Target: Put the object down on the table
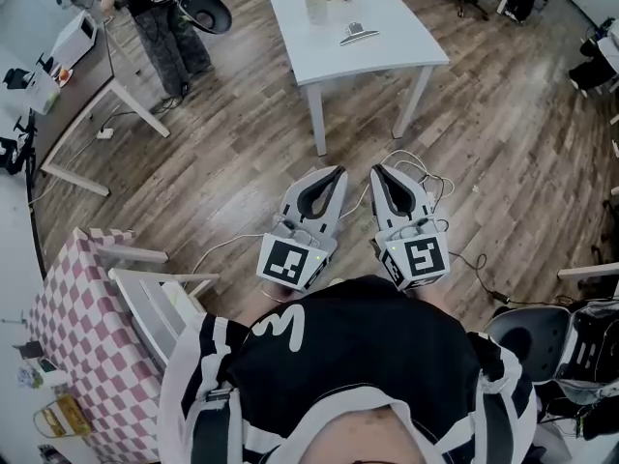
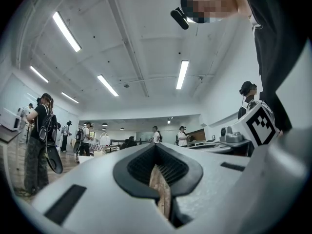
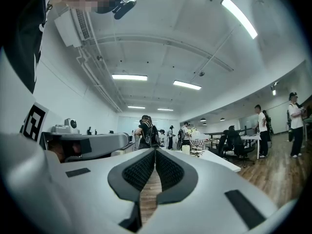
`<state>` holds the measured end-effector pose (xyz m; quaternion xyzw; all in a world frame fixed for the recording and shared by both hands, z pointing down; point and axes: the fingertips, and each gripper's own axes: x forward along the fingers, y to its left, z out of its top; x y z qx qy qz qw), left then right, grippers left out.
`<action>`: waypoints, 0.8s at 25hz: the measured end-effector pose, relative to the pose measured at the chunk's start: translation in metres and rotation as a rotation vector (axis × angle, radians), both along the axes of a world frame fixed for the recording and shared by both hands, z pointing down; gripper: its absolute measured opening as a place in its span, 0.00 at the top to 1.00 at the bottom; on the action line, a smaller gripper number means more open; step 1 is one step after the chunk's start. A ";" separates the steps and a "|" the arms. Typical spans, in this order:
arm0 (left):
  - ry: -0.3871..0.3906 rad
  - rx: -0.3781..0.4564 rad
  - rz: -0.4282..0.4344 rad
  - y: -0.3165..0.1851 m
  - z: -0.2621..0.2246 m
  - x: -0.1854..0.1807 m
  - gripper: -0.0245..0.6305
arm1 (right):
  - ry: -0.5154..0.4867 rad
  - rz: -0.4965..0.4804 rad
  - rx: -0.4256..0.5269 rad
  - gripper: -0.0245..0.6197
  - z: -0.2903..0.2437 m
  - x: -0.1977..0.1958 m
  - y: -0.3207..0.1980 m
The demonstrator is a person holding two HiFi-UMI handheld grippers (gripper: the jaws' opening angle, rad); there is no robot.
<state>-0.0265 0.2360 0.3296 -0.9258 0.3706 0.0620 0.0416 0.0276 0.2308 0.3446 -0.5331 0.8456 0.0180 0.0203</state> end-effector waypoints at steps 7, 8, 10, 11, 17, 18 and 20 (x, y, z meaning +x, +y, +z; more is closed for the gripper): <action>0.007 -0.026 0.001 0.012 0.005 0.007 0.96 | 0.024 0.006 -0.013 0.93 0.003 0.007 0.014; 0.005 -0.030 0.004 0.014 0.007 0.010 0.96 | 0.025 0.005 -0.013 0.93 0.004 0.008 0.016; 0.002 -0.040 0.011 0.018 0.010 0.016 0.96 | 0.015 0.006 -0.017 0.93 0.005 0.012 0.019; 0.002 -0.041 0.015 0.020 0.011 0.019 0.96 | 0.005 0.009 -0.018 0.93 0.004 0.014 0.020; -0.006 -0.035 0.024 0.024 0.008 0.027 0.96 | 0.051 -0.005 0.003 0.94 0.001 0.012 0.026; -0.008 -0.034 0.030 0.025 0.008 0.027 0.96 | 0.057 -0.006 0.005 0.94 0.001 0.010 0.026; -0.007 -0.031 0.044 0.028 0.009 0.028 0.96 | 0.061 -0.005 0.010 0.94 -0.001 0.008 0.026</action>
